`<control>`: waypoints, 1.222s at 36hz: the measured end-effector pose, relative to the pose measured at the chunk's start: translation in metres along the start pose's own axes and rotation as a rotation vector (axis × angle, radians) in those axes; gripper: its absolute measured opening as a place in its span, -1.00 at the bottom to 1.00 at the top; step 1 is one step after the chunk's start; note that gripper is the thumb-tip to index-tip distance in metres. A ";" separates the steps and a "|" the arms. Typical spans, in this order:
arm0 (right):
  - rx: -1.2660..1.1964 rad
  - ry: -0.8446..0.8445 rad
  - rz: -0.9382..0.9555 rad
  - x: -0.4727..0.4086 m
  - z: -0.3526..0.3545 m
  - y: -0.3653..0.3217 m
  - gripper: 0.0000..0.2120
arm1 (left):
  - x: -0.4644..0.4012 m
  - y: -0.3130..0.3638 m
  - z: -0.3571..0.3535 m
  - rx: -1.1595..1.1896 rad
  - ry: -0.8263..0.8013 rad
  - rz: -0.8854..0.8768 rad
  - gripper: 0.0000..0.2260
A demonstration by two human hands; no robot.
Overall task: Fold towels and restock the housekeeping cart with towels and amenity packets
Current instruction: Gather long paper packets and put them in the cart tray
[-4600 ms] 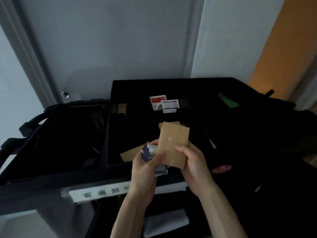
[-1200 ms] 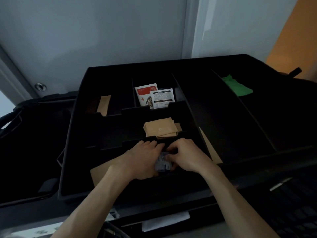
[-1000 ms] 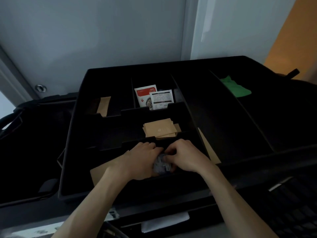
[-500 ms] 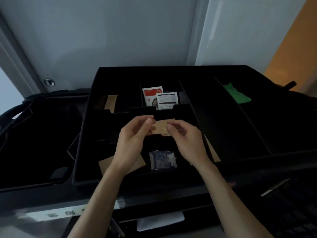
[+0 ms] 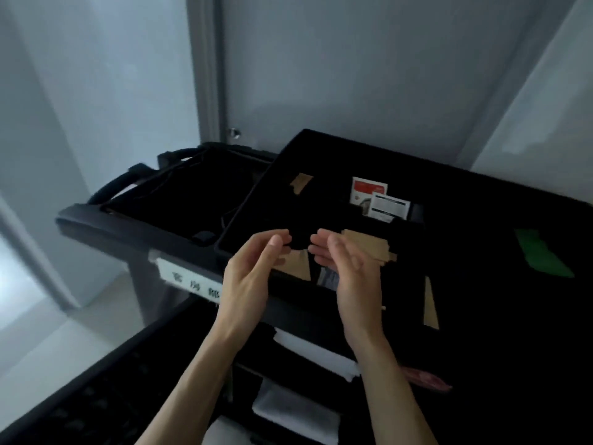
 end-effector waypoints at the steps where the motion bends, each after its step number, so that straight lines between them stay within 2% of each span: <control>1: -0.026 -0.025 0.010 0.004 -0.004 -0.004 -0.69 | 0.009 0.006 0.004 -0.004 0.048 -0.014 -0.73; 5: -0.124 -0.125 0.008 0.019 -0.030 -0.019 -0.66 | 0.049 0.031 0.020 -0.056 0.204 -0.053 -0.76; 13: -0.257 -0.329 -0.020 0.045 -0.117 -0.043 -0.72 | 0.112 0.081 0.081 -0.176 0.385 -0.096 -0.69; 22: -0.348 -0.537 -0.029 0.067 -0.255 -0.062 -0.76 | 0.182 0.112 0.191 -0.254 0.599 -0.091 -0.65; 29: -0.343 -0.623 -0.028 0.074 -0.390 -0.068 -0.72 | 0.232 0.126 0.319 -0.274 0.689 -0.095 -0.77; 32: -0.333 -0.652 -0.025 0.079 -0.453 -0.076 -0.67 | 0.249 0.131 0.380 -0.284 0.726 -0.080 -0.76; 36: -0.296 -0.695 0.007 0.083 -0.529 -0.092 -0.78 | 0.261 0.142 0.450 -0.279 0.746 -0.071 -0.76; 44: -0.305 -0.701 0.000 0.068 -0.616 -0.107 -0.77 | 0.256 0.156 0.535 -0.250 0.742 -0.098 -0.75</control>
Point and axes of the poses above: each hand's wrist, its own x-axis away from the middle knuckle, its own z-axis out of the back of the hand, y = z × x, the point moved 9 cm from there along -x, towards the middle knuckle, and after that the axes turned 12 degrees about -y, right-handed, at the moved point
